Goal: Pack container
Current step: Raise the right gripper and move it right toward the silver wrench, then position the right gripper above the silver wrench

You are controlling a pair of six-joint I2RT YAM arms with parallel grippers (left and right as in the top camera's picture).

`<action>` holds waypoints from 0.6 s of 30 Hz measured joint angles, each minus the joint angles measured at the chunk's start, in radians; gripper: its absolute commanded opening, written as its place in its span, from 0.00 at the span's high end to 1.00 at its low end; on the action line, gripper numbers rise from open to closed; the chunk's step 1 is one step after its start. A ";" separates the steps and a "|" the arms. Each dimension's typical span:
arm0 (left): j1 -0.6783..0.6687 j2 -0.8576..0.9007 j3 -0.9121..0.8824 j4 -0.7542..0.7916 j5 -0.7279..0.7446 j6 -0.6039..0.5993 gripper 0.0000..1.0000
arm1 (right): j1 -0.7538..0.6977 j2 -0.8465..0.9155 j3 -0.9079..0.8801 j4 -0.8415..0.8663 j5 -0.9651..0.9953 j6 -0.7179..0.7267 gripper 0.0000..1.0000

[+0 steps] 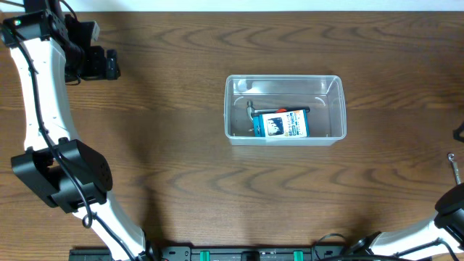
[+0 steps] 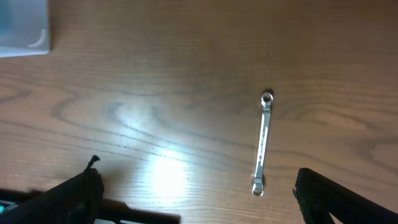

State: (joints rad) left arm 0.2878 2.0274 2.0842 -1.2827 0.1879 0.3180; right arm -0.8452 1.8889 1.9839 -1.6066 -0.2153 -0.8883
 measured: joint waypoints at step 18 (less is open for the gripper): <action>0.000 0.000 0.000 0.000 0.000 0.000 0.02 | -0.029 -0.001 -0.334 0.130 0.044 0.134 0.01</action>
State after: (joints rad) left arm 0.2878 2.0274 2.0842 -1.2823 0.1879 0.3180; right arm -0.8745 1.8877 1.6501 -1.4761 -0.1711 -0.7540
